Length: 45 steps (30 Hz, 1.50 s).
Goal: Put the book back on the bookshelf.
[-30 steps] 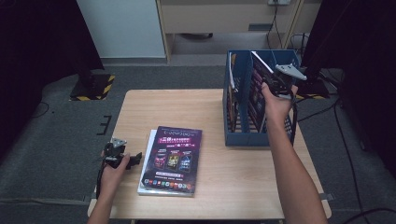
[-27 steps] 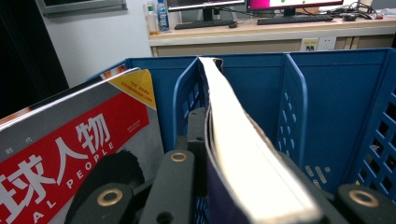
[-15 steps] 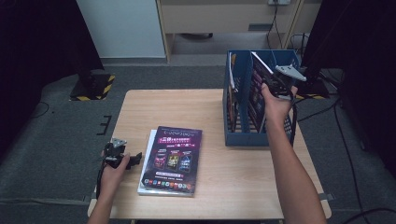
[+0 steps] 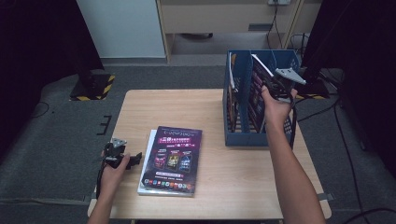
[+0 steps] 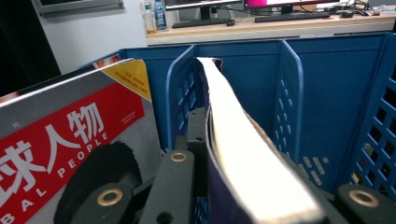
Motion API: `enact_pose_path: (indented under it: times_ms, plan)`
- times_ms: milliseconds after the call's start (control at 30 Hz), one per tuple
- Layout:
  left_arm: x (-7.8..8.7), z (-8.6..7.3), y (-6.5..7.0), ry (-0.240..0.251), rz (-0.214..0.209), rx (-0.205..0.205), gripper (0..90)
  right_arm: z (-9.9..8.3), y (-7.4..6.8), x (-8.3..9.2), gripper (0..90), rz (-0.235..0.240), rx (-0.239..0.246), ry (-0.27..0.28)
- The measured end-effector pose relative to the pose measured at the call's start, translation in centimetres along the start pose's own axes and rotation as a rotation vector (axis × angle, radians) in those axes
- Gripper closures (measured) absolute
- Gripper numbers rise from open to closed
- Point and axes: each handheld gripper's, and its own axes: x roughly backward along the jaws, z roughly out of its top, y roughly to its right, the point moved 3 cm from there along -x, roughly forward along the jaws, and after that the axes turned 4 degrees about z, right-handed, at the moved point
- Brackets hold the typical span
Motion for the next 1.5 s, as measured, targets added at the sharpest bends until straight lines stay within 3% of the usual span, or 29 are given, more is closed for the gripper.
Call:
enact_pose_path:
  times_ms: [767,1167,1500]
  plan:
    - [0.0,0.0,0.0,0.000,0.000,0.000,0.7,-1.0,-0.4,1.1,81.4,0.041,-0.005,-0.004]
    - [0.0,0.0,0.1,0.000,-0.002,-0.002,0.7,-1.8,-0.9,1.9,78.5,0.085,0.014,-0.019]
    - [0.0,0.0,0.1,0.000,-0.002,-0.002,0.7,-1.5,-0.7,1.8,82.3,0.026,0.056,0.005]
